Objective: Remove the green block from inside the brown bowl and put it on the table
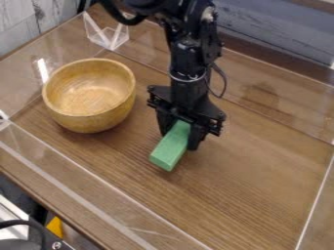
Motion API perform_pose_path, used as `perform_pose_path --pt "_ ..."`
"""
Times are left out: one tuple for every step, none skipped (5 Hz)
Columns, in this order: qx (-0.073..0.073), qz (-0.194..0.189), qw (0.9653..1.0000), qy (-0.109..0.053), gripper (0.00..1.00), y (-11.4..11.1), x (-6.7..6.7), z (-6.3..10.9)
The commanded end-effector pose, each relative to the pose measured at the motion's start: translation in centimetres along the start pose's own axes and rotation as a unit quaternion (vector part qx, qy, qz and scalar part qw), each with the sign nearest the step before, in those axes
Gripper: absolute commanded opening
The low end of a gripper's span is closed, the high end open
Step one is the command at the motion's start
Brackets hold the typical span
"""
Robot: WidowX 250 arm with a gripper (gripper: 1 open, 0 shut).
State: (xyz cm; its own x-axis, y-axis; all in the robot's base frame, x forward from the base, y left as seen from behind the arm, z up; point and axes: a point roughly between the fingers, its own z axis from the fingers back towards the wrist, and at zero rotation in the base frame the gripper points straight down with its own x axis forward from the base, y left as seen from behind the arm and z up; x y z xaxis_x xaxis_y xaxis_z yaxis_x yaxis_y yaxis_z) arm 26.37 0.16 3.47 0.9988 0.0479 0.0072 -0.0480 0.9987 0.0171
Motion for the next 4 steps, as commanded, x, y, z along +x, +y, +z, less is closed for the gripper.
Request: perform_pose_path --pt "-0.002 -0.004 0.9997 -0.024 0.0 -0.03 1.41 0.72" --pt "-0.003 -0.005 0.9997 -0.024 0.0 0.0 1.52 0.47" --pt "-0.003 -0.004 0.9997 -0.023 0.0 0.0 1.6 0.27" --pt "-0.003 0.006 0.9997 -0.022 0.0 -0.08 1.76 0.45"
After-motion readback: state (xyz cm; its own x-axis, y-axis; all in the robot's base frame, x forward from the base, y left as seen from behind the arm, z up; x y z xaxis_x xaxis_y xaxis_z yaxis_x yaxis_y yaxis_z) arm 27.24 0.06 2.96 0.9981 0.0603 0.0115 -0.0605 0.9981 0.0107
